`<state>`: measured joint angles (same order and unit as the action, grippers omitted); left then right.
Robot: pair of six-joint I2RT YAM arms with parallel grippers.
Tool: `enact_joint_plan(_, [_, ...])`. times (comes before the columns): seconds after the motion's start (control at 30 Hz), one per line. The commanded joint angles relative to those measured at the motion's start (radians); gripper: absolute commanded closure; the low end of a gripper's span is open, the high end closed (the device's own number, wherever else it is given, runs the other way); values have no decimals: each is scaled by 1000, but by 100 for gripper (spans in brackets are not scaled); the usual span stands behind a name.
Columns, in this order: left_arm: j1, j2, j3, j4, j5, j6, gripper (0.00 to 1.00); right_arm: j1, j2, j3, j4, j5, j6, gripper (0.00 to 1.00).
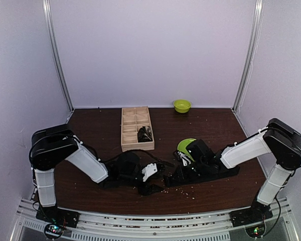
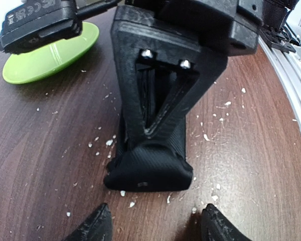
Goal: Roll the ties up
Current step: Adjust the tie at the center of the board, then pick up the tie from the center of the board.
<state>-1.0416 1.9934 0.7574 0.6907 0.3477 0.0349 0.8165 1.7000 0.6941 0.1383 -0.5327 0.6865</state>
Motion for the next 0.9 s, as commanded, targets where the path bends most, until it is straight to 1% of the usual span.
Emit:
enact_joint_plan(0.0, [4, 18, 24, 34, 0, -16, 37, -11, 41, -28, -88, 80, -37, 100])
enact_joint_plan(0.2, [5, 68, 32, 124, -5, -44, 38, -13, 67, -20, -75, 78, -39, 100])
enact_joint_plan(0.37, [3, 105, 41, 216, 6, -100, 37, -13, 72, -24, -66, 74, -35, 100])
enact_joint_plan(0.57, [-5, 165, 77, 246, 1, -127, 37, -13, 79, -29, -49, 70, -26, 100])
enact_joint_plan(0.63, [-5, 176, 87, 235, -10, -126, 42, -11, 79, -30, -45, 68, -23, 100])
enact_joint_plan(0.7, [-6, 177, 103, 179, -22, -110, 50, -13, 76, -30, -42, 66, -20, 100])
enact_joint_plan(0.8, [-8, 142, 120, 61, -44, -62, 60, -13, 64, -28, -39, 61, -18, 100])
enact_joint_plan(0.87, [-8, 108, 133, -51, -69, -25, 64, -14, 41, -29, -37, 62, -15, 100])
